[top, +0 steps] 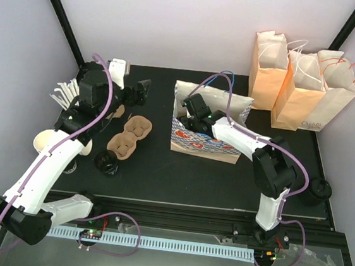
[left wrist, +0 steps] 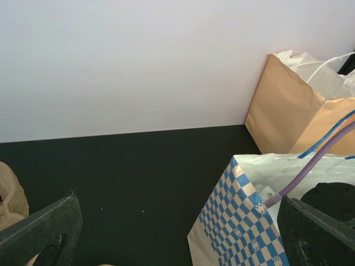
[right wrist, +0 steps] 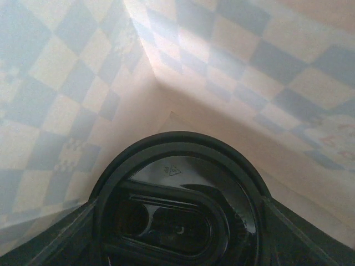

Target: Pack the takeout coffee

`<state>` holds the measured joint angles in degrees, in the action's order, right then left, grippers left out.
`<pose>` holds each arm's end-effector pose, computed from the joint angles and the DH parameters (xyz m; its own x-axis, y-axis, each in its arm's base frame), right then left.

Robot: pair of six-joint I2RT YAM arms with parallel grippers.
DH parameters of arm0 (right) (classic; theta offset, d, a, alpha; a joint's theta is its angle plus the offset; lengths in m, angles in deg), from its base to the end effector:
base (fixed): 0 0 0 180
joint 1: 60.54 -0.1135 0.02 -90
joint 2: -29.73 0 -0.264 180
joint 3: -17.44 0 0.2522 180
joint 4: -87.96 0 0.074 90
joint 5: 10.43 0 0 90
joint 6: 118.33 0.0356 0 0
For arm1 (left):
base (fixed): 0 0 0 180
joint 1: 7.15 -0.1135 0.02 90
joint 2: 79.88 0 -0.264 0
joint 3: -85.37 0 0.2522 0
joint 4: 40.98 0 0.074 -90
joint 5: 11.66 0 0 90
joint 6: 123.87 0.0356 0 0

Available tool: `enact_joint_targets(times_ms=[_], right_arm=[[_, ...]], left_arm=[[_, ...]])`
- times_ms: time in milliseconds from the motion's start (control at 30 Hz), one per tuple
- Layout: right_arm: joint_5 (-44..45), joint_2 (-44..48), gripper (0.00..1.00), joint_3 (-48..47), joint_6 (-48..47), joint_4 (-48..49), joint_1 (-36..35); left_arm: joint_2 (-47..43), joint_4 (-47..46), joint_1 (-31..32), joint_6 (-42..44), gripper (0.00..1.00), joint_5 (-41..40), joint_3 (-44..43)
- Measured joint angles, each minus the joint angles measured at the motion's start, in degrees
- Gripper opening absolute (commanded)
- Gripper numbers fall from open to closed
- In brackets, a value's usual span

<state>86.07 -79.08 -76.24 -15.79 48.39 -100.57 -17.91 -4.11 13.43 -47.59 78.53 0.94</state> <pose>0.3179 0.2618 0.2083 -0.7379 -0.3381 -0.5841 -0.4392 0.8977 0.0353 0.2201 -0.0828 0.4156 -0.3104 -0.1368 -0.9407 0.2891 0.9291 -0.2305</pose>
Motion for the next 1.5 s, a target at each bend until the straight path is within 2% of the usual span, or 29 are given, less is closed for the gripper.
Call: enact_joint_targets(times_ms=[200, 367, 600, 700, 833, 867, 1167, 1500], right_arm=[[3.9, -2.3, 0.49, -3.2, 0.0, -2.0, -1.4], [3.3, -5.2, 0.50, -8.9, 0.1, -7.0, -1.4], [2.5, -4.2, 0.54, -8.8, 0.3, -8.4, -1.1], [2.5, -3.6, 0.65, -8.8, 0.5, -9.1, -1.1], [2.5, -3.6, 0.97, -10.2, 1.2, -12.4, -1.1], [2.4, -3.6, 1.00, -11.0, 1.3, -14.4, -1.1], [3.6, -4.9, 1.00, -22.6, 1.3, -33.7, -1.1], [7.0, 5.7, 1.00, -23.1, 1.3, -36.5, -1.1]], left_arm=[[0.0, 0.2, 0.0, -0.1, 0.99, 0.3, 0.0], [0.4, 1.4, 0.0, -0.1, 0.99, 0.3, -0.2], [1.4, 3.6, -0.6, -0.1, 0.99, 0.2, -0.5], [2.7, 5.2, -1.2, -0.3, 0.99, 0.1, -1.6], [3.5, 6.9, -2.0, -0.6, 0.99, 0.0, -1.6], [3.5, 7.2, -2.2, -0.7, 0.99, 0.0, -1.6], [3.3, 9.6, -3.1, -0.5, 0.99, -0.4, -1.7], [2.9, 14.0, -7.1, -0.5, 0.99, -4.9, -1.6]])
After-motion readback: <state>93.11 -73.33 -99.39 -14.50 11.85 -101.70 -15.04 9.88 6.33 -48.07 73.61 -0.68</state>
